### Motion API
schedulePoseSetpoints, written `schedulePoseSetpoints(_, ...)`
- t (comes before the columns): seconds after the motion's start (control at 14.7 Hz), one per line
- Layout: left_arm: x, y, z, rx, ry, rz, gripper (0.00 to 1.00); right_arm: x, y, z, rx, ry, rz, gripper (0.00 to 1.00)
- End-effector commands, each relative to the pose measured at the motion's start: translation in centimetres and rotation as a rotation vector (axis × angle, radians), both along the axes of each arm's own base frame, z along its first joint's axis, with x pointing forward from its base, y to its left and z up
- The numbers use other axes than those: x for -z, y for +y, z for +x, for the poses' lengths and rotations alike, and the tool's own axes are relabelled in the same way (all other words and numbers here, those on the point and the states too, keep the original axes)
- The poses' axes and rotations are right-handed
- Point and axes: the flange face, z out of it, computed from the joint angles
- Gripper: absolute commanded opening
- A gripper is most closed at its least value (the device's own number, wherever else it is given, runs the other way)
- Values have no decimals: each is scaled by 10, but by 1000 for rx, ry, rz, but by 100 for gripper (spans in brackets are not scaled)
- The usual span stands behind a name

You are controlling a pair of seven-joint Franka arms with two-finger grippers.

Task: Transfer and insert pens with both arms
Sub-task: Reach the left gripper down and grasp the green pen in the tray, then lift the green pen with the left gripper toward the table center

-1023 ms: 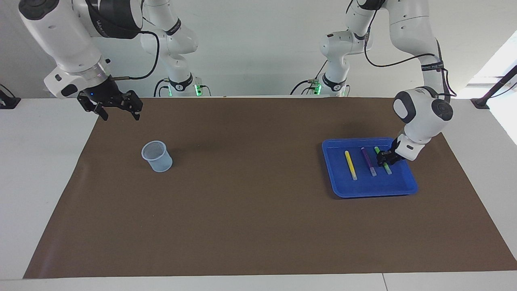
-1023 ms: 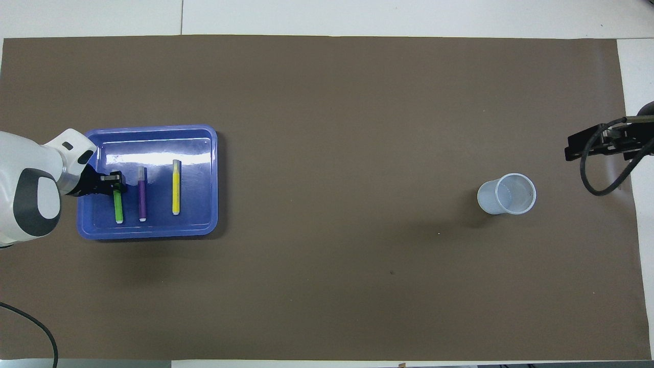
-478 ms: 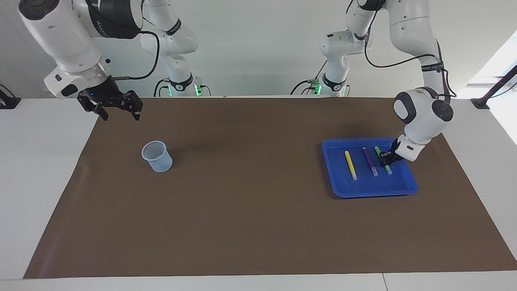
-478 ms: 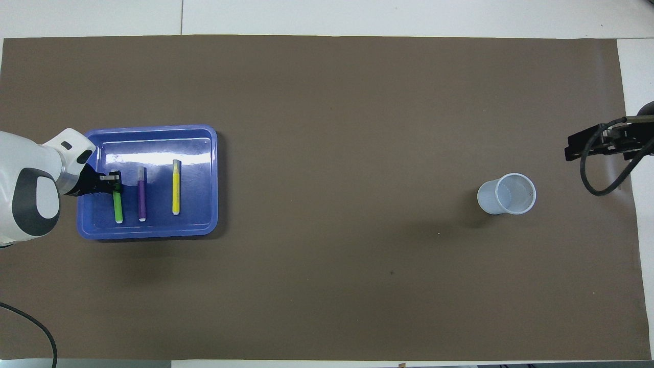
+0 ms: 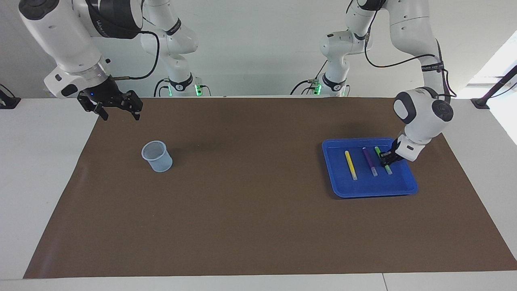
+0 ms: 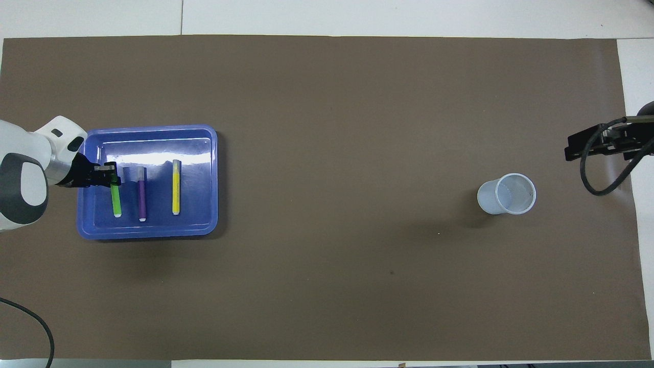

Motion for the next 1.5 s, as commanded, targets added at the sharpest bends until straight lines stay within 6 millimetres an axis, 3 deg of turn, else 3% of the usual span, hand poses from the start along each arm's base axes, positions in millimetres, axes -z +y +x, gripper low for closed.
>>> schedulePoseSetpoints(0.0,-22,-16,13,-61,28,-14,0,0,-1,-5,13,1,15,100)
schedulePoseSetpoints(0.14,-48,-26,23,-123,61,-17,0,0,-1,-5,13,1,15,100)
schedulePoseSetpoints(0.41,-83,-67,26,-331,114,-54,0,0,-1,-5,13,1,15,100)
schedulePoseSetpoints(0.89,-139,-139,10,-843,251,-212,0,0,-1,-5,13,1,15,100)
schedulePoseSetpoints(1.3,-164,-216,1,-1213,353,-279,0,0,-1,-5,13,1,15,100)
schedulePoseSetpoints(1.43,-171,-242,-7,-1259,385,-300,0,0,-1,-5,13,1,15,100)
